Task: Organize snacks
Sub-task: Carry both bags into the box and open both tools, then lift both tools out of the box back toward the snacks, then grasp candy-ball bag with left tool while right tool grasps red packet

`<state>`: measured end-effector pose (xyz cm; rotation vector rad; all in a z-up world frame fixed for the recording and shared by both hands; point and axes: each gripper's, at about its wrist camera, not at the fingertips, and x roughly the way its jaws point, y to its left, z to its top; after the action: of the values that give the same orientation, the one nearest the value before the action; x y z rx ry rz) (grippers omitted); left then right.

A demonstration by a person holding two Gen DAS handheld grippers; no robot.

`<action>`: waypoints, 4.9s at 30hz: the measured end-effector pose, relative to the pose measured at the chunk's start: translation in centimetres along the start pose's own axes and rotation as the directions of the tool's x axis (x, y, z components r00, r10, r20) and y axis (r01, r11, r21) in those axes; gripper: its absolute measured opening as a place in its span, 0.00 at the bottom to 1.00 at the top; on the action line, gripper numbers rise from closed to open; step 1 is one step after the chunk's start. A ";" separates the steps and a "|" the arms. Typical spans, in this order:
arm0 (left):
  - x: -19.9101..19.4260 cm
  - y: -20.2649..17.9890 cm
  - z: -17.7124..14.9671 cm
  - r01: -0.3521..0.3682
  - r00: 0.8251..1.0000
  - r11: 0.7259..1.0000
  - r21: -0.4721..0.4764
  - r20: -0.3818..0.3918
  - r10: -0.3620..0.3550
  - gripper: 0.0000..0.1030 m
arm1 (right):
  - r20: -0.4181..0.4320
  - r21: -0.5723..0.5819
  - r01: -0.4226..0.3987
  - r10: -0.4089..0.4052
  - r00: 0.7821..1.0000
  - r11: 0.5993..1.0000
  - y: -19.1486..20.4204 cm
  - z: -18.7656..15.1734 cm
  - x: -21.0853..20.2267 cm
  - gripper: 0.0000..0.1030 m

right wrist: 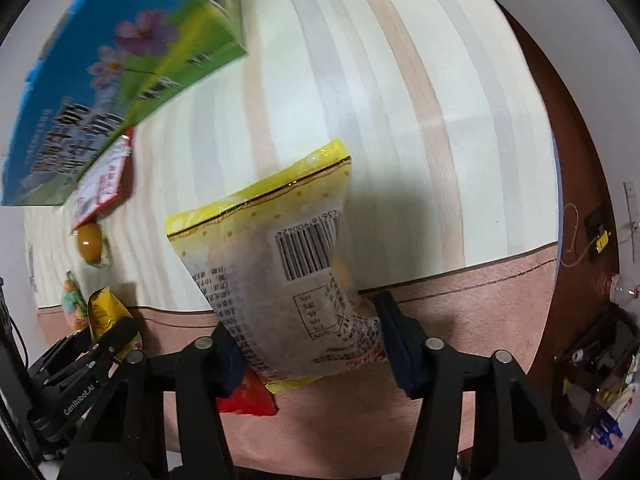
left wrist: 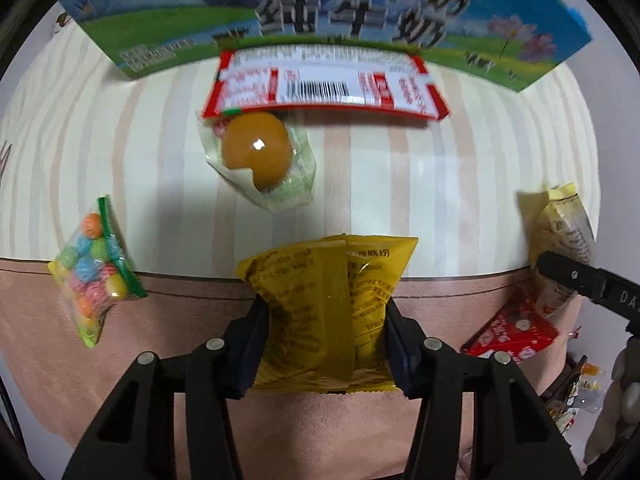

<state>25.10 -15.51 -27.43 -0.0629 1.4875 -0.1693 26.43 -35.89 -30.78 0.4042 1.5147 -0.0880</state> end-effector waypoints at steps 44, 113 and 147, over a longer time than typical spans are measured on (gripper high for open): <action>-7.1 11.5 32.6 -0.145 0.989 0.989 0.016 0.023 0.145 0.52 | 0.049 -0.056 -0.116 0.119 0.992 0.992 15.1 19.5 -5.3 0.63; -20.1 11.7 0.3 -0.044 0.902 0.993 -0.108 0.423 0.086 0.88 | 0.323 -0.184 -0.066 0.123 0.938 0.981 14.2 -4.4 -15.7 0.93; 1.9 17.3 4.0 -0.080 0.993 0.996 0.048 -0.082 0.084 0.61 | -0.049 0.111 -0.120 0.126 0.991 0.987 5.8 -5.4 3.7 0.41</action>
<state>30.50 1.00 -31.46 0.0417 1.5668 -0.1401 23.31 -28.07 -33.19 0.5899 1.5402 -0.0615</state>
